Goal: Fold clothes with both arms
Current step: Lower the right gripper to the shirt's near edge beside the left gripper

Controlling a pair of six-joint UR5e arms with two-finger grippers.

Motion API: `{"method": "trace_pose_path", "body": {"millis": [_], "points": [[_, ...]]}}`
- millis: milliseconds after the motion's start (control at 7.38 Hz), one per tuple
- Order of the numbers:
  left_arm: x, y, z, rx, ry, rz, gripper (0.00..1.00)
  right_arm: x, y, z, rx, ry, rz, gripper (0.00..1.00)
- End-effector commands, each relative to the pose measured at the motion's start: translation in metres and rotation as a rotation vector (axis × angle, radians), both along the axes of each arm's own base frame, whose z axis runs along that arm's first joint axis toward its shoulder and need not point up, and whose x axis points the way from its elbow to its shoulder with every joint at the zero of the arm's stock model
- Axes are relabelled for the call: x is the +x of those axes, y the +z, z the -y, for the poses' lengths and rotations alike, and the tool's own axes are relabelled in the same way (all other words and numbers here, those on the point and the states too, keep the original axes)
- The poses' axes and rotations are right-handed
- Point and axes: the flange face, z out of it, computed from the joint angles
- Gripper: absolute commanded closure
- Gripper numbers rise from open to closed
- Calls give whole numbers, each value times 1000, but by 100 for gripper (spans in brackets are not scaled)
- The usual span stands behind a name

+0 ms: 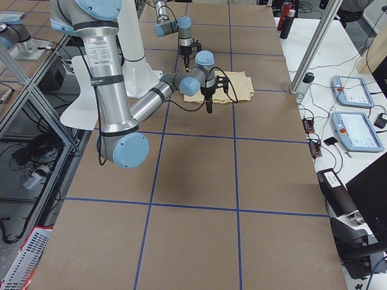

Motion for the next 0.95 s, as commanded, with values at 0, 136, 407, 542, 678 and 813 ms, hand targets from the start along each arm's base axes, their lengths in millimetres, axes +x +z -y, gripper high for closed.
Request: {"method": "trace_pose_path", "body": {"millis": [0,136,407,542,678,813], "points": [[-2,-4,-1,1,0,-6,100,-71,-40,-28,-87,124,40,0],[-2,-4,-1,1,1,-6,100,-95,-48,-47,-147,185,56,3],[-3,-4,-1,0,0,-8,100,-144,-68,-54,-256,305,84,5],[-3,-4,-1,-2,0,-8,100,-166,-69,-54,-229,333,67,5],[-3,-4,-1,0,0,-8,100,-174,-64,-55,-210,342,53,7],[-3,-4,-1,0,0,-8,100,-179,-61,-61,-203,342,44,15]]}}
